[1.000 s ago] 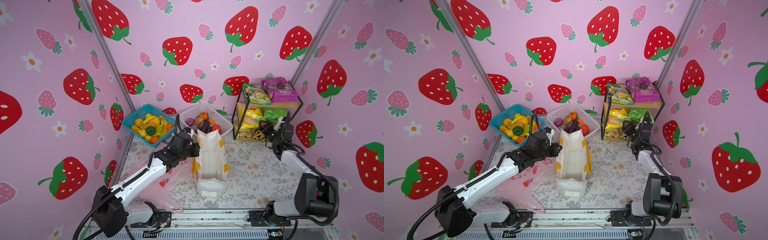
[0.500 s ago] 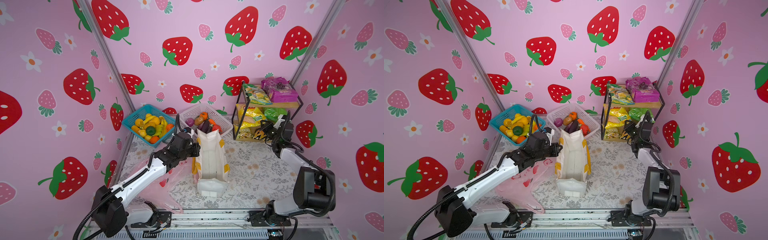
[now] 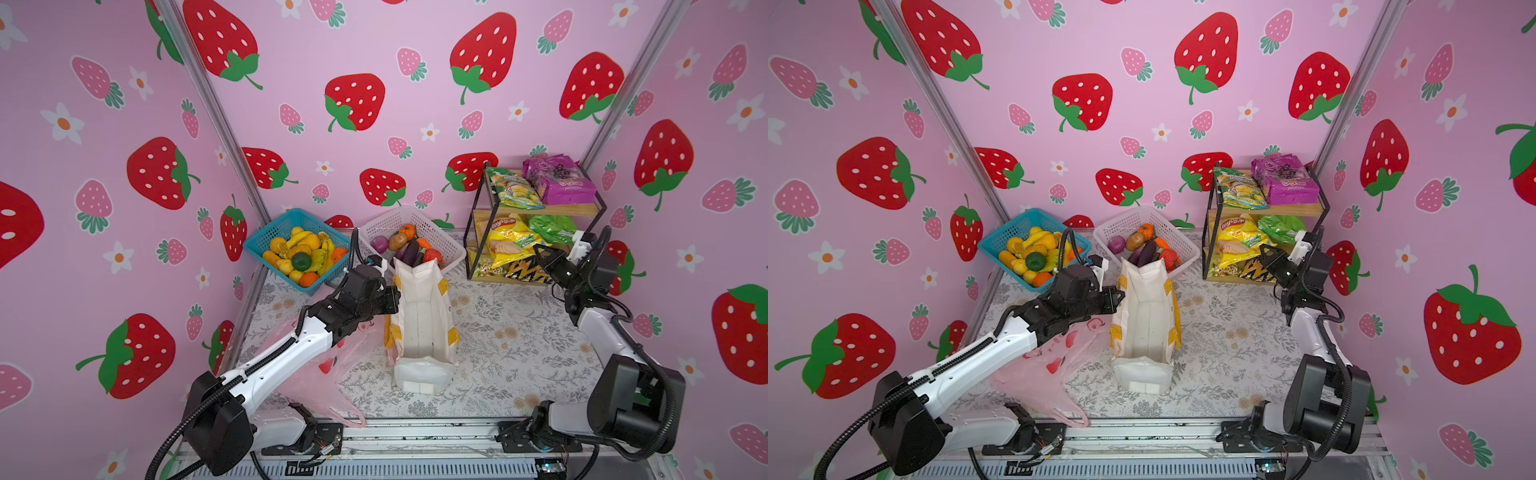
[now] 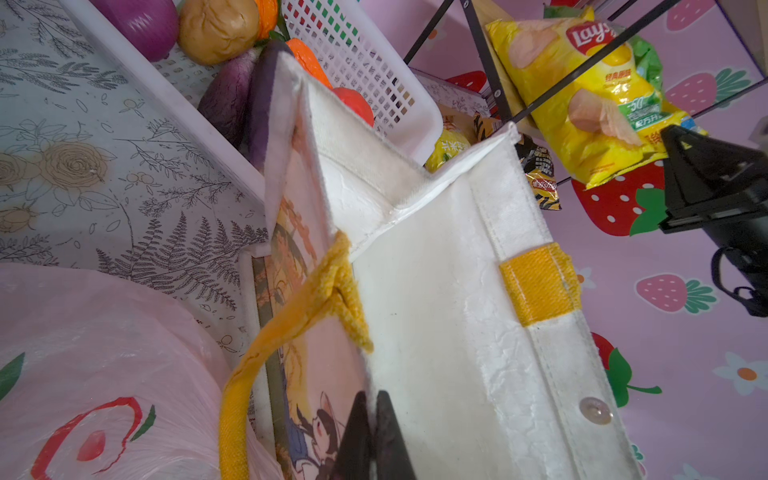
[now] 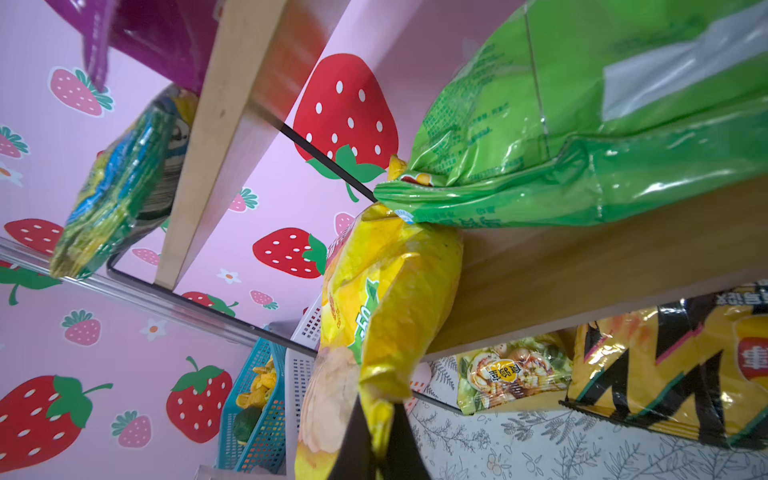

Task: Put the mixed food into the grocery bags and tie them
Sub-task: 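Hold the tote with the left gripper while the right gripper grasps the yellow chip bag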

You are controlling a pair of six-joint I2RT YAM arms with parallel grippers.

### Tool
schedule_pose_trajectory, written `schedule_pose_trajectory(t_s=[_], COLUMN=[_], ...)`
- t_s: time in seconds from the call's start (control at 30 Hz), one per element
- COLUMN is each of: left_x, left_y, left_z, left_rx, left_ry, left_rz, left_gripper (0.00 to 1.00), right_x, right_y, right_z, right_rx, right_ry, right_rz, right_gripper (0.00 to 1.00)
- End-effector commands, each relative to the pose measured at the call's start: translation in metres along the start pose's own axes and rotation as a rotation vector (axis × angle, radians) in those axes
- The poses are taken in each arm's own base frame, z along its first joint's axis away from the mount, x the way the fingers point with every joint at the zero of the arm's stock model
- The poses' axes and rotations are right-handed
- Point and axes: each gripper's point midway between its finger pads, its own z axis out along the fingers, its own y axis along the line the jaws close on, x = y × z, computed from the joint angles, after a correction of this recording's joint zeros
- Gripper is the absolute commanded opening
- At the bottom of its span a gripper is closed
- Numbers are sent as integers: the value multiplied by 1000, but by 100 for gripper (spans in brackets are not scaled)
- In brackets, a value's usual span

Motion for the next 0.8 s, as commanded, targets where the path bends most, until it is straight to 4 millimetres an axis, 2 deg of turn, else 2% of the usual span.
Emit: schedule_pose_trajectory(t_s=[0.0, 0.37, 0.77], left_x=[-5, -9, -8], left_y=[-2, -2, 1], left_z=[-4, -7, -2], left_rx=[6, -8, -15], left_ry=[-26, -38, -39], left_rz=[4, 24, 31], left_gripper=[0, 0, 0], right_x=[2, 2, -15], right_y=[31, 54, 116], right_z=[-6, -31, -64], right_rx=[-115, -96, -193], right_ry=[77, 84, 33], right_rz=[-48, -97, -146], right_gripper=[2, 1, 0])
